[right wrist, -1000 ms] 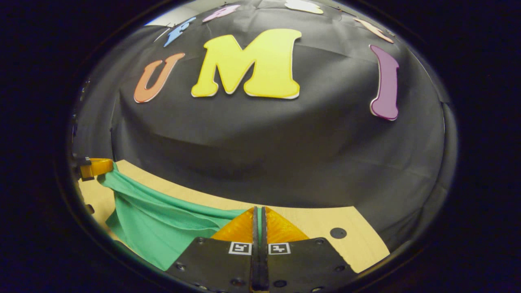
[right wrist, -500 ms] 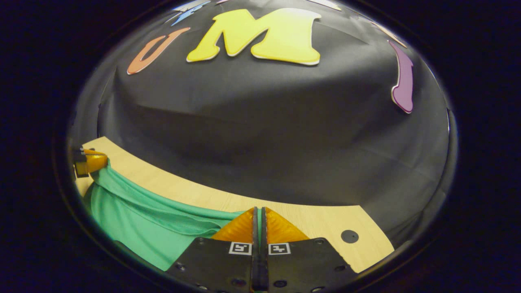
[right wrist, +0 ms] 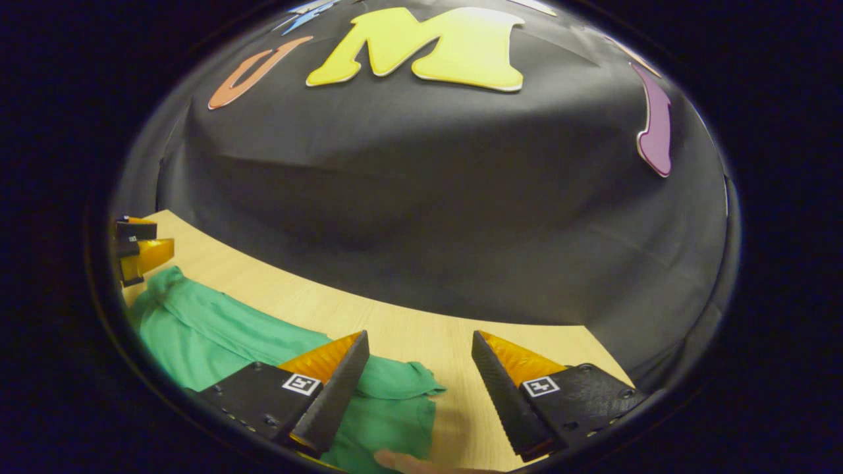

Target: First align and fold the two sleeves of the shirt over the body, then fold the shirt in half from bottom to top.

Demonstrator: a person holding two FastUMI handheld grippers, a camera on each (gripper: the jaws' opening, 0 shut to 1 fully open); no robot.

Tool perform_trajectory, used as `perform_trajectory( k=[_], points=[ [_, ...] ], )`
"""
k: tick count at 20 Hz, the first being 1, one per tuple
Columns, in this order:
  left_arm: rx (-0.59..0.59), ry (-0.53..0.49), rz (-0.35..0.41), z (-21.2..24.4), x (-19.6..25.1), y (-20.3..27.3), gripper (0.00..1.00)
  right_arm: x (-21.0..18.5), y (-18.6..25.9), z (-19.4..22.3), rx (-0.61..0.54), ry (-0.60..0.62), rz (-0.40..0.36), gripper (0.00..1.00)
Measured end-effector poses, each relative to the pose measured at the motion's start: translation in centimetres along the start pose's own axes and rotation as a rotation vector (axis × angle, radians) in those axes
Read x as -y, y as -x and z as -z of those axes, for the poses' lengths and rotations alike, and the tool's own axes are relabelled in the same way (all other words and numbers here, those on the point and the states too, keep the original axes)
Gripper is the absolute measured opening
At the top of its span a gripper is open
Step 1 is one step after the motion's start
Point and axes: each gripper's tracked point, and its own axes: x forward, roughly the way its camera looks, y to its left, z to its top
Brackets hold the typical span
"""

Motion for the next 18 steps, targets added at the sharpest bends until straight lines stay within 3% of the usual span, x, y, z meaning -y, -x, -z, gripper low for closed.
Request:
perform_trajectory(
  k=[5,9,15,18],
  points=[
    [0.005,0.069,-0.016,-1.8,-0.4,3.5,1.00,-0.1,3.2,-0.7,-0.043,-0.107,-0.056,0.95],
    [-0.008,0.053,-0.034,-2.4,-0.4,8.3,1.00,0.6,7.1,-3.1,0.001,-0.091,-0.044,0.96],
    [0.084,0.066,-0.037,-7.1,0.2,18.6,1.00,1.0,16.6,-7.7,0.094,-0.139,-0.102,0.95],
    [0.110,0.026,-0.065,-8.5,0.3,23.7,1.00,1.6,21.5,-8.5,0.123,-0.134,-0.124,0.96]
  ],
)
